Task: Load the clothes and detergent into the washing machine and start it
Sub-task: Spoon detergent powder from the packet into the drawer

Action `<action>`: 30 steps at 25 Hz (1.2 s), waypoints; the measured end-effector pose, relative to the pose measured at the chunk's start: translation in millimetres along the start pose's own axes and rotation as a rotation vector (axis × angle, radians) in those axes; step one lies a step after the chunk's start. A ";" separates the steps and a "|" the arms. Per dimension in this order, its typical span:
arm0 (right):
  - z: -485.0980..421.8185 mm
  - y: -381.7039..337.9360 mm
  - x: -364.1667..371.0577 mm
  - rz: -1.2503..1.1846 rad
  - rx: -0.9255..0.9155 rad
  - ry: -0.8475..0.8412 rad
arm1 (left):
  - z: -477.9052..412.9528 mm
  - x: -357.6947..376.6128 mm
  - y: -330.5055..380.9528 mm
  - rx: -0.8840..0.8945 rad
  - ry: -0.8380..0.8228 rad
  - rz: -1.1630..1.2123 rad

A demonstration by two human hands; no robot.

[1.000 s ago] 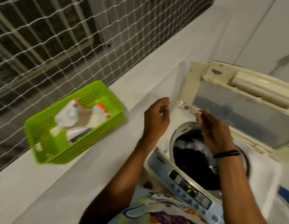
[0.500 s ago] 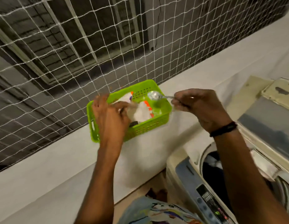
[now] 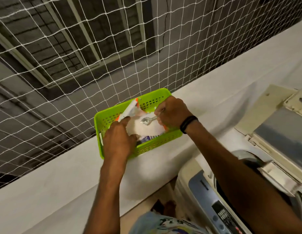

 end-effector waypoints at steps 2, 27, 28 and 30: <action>-2.5 2.0 8.4 -0.130 0.077 -0.113 | -1.7 1.2 0.1 0.022 -0.040 0.041; 31.7 7.9 -15.8 -0.799 0.308 -0.106 | -7.5 -0.3 -11.0 0.039 0.032 0.151; 33.5 10.5 -18.2 -0.814 0.312 -0.114 | -6.5 -0.7 -10.3 0.046 0.033 0.142; 38.9 14.2 -22.4 -0.841 0.319 -0.125 | -4.8 -1.3 -7.7 0.066 0.037 0.140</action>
Point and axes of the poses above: each hand's wrist, its own z-axis away from the middle knuckle, its own x-axis out of the palm, y = z × x, the point moved 8 cm from there along -z, towards the middle knuckle, and after that the axes turned 11 degrees about -z, right-handed, at the moved point
